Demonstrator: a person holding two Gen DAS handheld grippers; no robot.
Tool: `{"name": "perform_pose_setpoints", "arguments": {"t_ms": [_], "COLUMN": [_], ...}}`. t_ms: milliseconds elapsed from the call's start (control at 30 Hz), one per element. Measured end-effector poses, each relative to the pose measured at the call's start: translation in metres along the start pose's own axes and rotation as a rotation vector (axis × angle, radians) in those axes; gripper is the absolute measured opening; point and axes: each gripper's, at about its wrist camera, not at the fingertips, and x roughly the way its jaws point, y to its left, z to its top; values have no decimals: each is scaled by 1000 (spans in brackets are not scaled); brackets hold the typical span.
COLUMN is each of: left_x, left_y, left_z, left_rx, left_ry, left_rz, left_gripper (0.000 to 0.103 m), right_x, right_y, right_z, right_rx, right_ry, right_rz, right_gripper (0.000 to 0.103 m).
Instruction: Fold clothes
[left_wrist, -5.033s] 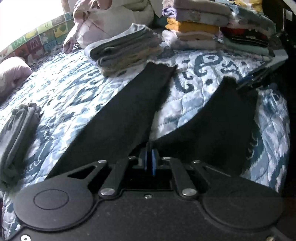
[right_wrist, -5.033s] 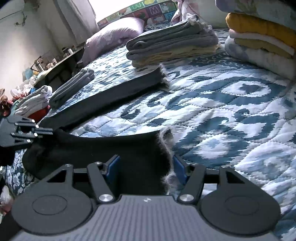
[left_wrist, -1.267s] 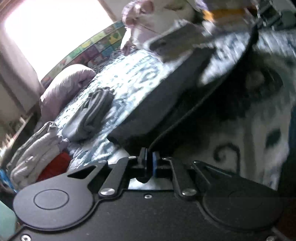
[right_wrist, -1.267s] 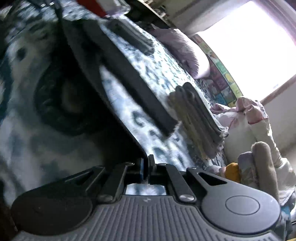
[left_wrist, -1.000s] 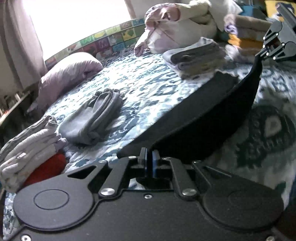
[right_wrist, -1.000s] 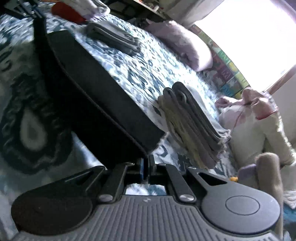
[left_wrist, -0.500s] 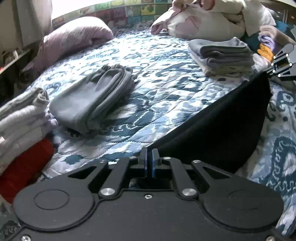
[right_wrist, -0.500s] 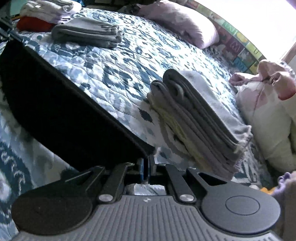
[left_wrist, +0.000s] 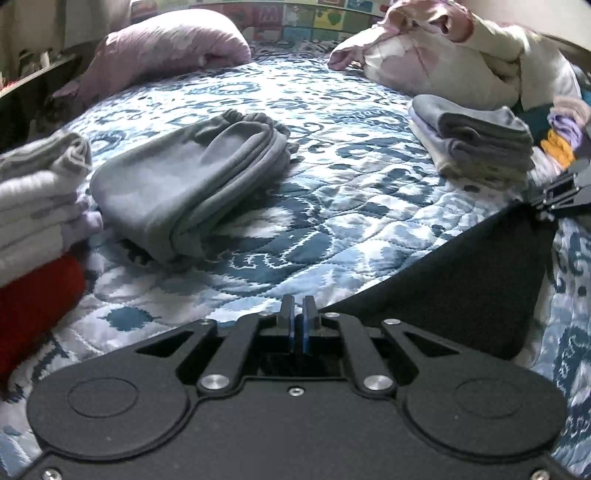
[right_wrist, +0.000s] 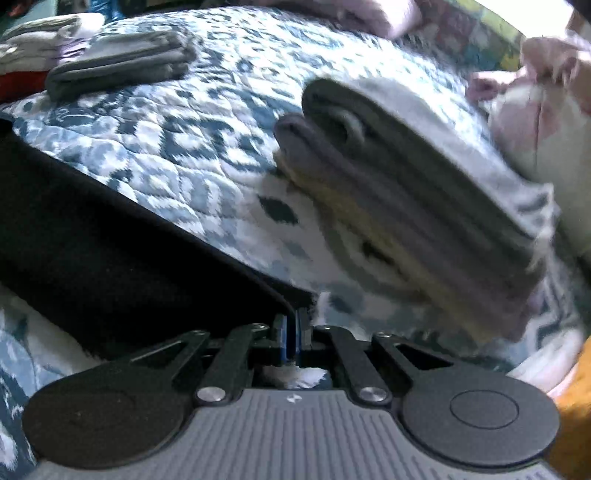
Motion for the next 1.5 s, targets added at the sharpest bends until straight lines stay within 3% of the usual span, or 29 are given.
{"name": "perform_pose_setpoints", "arguments": {"t_ms": [267, 333, 367, 433, 533, 633, 700, 800, 833, 933, 1033, 1233, 1300, 1333, 1500], "left_x": [11, 11, 6, -9, -39, -56, -60, -51, -42, 7, 9, 8, -1, -7, -36], "left_y": [-3, -5, -6, -10, -27, -42, -54, -74, -77, -67, -54, -56, -58, -59, -63], "left_z": [-7, -8, -9, -9, -16, -23, -28, -35, -37, -47, -47, -44, -44, -45, -55], "left_rx": [20, 32, 32, 32, 98, 118, 115, 111, 99, 53, -42, -40, -25, -27, -46], "left_ry": [32, 24, -2, -62, -143, -166, -171, -167, -154, -1, -31, -19, -44, -60, -137], "left_rz": [29, 53, 89, 135, 192, 169, 104, 9, 5, 69, 41, 40, 41, 43, 27], "left_gripper": [2, 10, 13, 14, 14, 13, 14, 14, 14, 16, 17, 18, 20, 27, 30], "right_x": [10, 11, 10, 7, -13, -37, -49, -58, -56, -35, 3, 14, 10, 6, -22], "right_y": [-6, -4, -3, -2, -10, -15, -16, -11, -7, 8, 12, -5, -4, -6, -33], "right_z": [-4, -5, -5, -4, -10, -21, -29, -40, -41, -42, -39, -31, -32, -34, -64], "right_rx": [113, 113, 108, 125, 173, 222, 250, 301, 310, 289, 239, 303, 299, 311, 534], "right_ry": [-2, -8, -10, -21, -83, -150, -183, -244, -255, -224, -143, -162, -174, -183, -242], "right_rz": [22, 9, -9, -53, -102, -117, -105, -19, 7, 34, -41, -59, -85, -95, -64], "right_gripper": [5, 6, 8, 25, 28, 32, 32, 32, 32, 31, 36, 50, 48, 46, 48]}}
